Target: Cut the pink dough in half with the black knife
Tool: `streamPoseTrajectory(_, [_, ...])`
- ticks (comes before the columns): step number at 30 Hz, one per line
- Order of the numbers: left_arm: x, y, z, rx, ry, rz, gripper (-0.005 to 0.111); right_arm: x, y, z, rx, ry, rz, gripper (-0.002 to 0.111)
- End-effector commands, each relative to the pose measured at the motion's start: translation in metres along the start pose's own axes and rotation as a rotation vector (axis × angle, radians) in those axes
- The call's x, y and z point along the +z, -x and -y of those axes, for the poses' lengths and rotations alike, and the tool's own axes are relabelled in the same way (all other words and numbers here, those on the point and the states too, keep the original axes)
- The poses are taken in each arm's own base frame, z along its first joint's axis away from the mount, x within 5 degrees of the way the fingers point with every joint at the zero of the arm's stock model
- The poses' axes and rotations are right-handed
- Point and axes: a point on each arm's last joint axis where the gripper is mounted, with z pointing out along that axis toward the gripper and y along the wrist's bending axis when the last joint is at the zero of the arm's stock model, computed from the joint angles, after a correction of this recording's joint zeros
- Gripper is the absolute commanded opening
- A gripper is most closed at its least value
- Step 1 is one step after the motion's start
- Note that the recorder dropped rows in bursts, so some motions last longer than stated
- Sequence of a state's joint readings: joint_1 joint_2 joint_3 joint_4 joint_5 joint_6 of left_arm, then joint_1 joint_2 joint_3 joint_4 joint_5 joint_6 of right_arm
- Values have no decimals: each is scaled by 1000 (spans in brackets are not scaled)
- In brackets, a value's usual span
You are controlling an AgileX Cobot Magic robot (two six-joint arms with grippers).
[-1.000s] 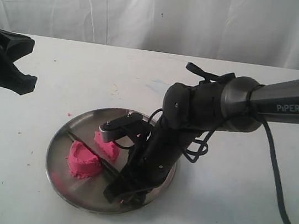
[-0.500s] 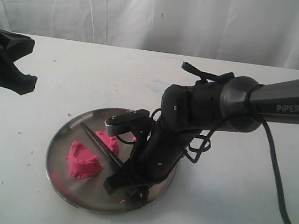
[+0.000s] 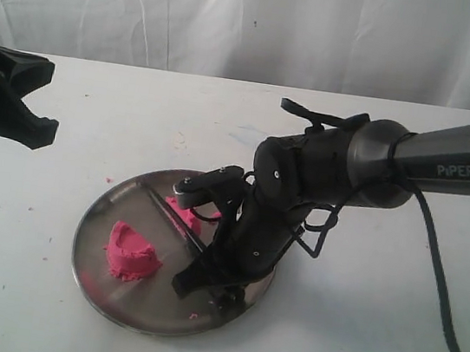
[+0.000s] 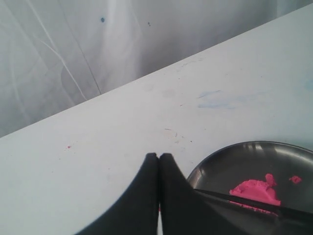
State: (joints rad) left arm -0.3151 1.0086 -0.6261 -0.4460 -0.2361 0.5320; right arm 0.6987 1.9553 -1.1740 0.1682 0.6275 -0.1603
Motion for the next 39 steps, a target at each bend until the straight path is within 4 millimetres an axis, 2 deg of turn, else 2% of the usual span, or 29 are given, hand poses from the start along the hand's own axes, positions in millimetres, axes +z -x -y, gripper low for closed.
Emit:
streamPoseTrajectory(1, [-2, -1, 1, -13, -2, 2, 0, -25, 2, -3, -12, 8, 60, 0])
streamPoseTrajectory(3, [-2, -1, 1, -13, -2, 2, 0, -46, 3, -10, -33, 60, 102, 0])
streamPoseTrajectory(6, [-2, -1, 1, -13, -4, 0, 0, -66, 3, -16, -64, 106, 147, 0])
streamPoseTrajectory(13, [-2, -1, 1, -13, -5, -1, 0, -114, 3, -18, -140, 59, 296, 0])
streamPoseTrajectory(17, [-2, -1, 1, -13, -6, -2, 0, -131, 2, -14, -191, -11, 349, 0])
streamPoseTrajectory(20, [-2, -1, 1, -13, -6, -2, 0, -134, 2, 2, -147, -68, 358, 0])
streamPoseTrajectory(25, [-2, -2, 2, -13, -10, -7, 0, -126, -1, 37, -19, -114, 312, 0])
streamPoseTrajectory(28, [-2, -2, 2, -13, -10, -7, 0, -110, -3, 49, 30, -106, 248, 0])
streamPoseTrajectory(35, [-2, -2, 2, -13, -13, -11, 0, -63, -5, 54, 87, -47, 103, 0])
streamPoseTrajectory(39, [-2, -2, 2, -12, -16, -12, 0, -46, -5, 56, 105, -36, 77, 0])
